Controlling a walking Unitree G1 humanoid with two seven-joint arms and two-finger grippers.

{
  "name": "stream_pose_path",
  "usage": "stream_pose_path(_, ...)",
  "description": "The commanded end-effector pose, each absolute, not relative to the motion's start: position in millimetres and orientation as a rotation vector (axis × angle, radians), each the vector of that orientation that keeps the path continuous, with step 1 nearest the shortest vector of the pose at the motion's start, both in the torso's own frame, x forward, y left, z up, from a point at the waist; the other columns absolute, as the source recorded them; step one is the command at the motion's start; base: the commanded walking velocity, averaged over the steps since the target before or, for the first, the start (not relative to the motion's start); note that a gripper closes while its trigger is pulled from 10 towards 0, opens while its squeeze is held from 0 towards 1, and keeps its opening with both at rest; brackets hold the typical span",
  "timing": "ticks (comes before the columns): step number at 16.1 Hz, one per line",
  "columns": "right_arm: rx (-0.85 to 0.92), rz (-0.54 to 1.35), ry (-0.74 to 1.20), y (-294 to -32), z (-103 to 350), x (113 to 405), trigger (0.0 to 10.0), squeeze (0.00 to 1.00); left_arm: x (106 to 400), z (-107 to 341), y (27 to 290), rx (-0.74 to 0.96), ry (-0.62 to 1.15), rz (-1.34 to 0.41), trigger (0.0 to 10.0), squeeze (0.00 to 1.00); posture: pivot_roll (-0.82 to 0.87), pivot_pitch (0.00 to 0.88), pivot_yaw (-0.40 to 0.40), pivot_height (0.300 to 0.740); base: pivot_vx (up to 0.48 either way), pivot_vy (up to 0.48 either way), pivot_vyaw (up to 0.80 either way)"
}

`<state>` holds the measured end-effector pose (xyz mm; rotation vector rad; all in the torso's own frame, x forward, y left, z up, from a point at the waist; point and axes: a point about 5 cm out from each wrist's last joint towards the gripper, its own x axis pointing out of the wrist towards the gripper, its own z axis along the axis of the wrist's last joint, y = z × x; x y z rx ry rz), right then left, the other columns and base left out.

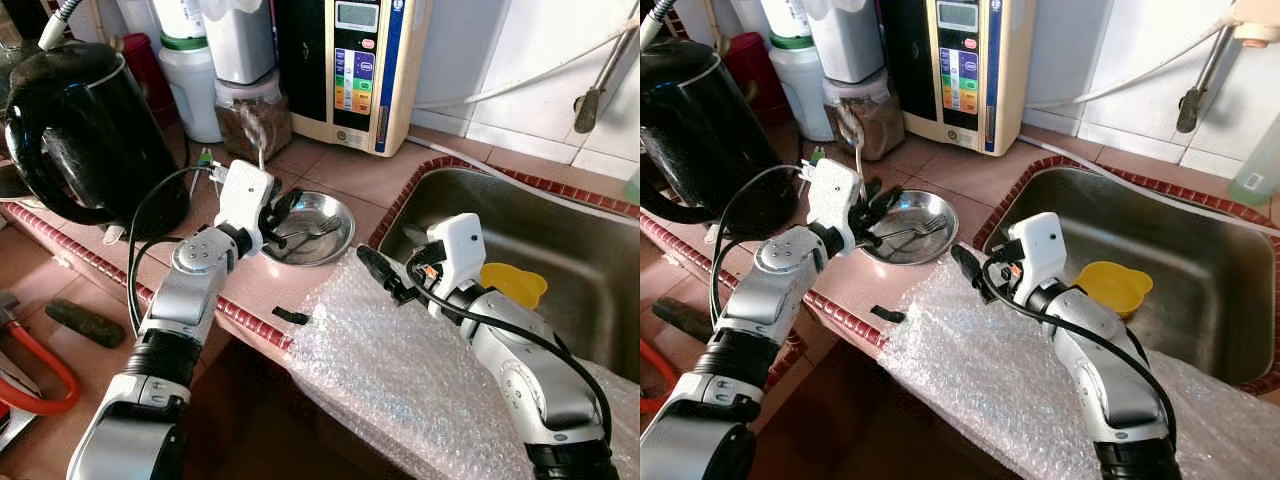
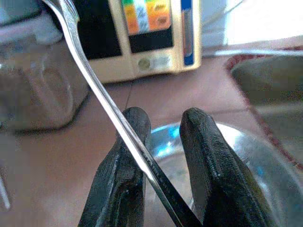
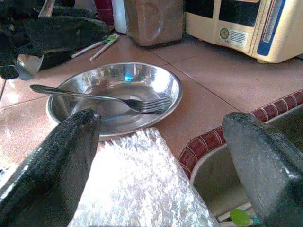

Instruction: Kitchen organization

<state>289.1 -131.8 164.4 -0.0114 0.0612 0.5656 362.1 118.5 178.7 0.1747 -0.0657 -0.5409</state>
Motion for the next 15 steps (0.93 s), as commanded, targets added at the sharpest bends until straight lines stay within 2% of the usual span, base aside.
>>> stream_pose_path(1,-0.007,0.576,0.045,-130,167,289,10.0,0.0,358,188,110,0.187,-0.133,-0.61,0.0,0.0,-0.1,0.06,0.056,0.74,0.0,0.0,0.0)
stream_pose_path(2,0.023,0.589,0.014,-128,173,289,10.0,0.0,350,185,97,0.179,-0.135,-0.724,0.0,0.0,-0.1,0.06,0.055,0.74,0.0,0.0,0.0)
stream_pose_path(4,0.044,0.613,-0.022,-127,180,288,10.0,0.0,343,178,86,0.161,-0.129,-0.807,0.0,0.0,-0.11,0.06,0.056,0.74,0.0,0.0,0.0)
stream_pose_path(6,0.063,0.596,-0.056,-138,189,290,10.0,0.0,325,163,70,0.088,-0.088,-0.934,0.0,0.0,-0.11,0.06,0.06,0.74,0.0,0.0,0.0)
stream_pose_path(8,0.086,0.571,-0.073,-148,194,291,10.0,0.0,313,154,61,0.034,-0.052,-1.025,0.0,0.0,-0.11,0.057,0.061,0.74,0.0,0.0,0.0)
stream_pose_path(11,0.095,0.579,-0.107,-162,202,291,10.0,0.0,309,148,58,0.014,-0.029,-1.089,0.0,0.0,-0.12,0.055,0.064,0.74,0.0,0.0,0.0)
stream_pose_path(15,0.158,0.641,-0.081,-165,204,294,10.0,0.0,297,152,49,-0.038,-0.024,-1.235,0.0,0.0,-0.12,0.052,0.063,0.74,0.0,0.0,0.0)
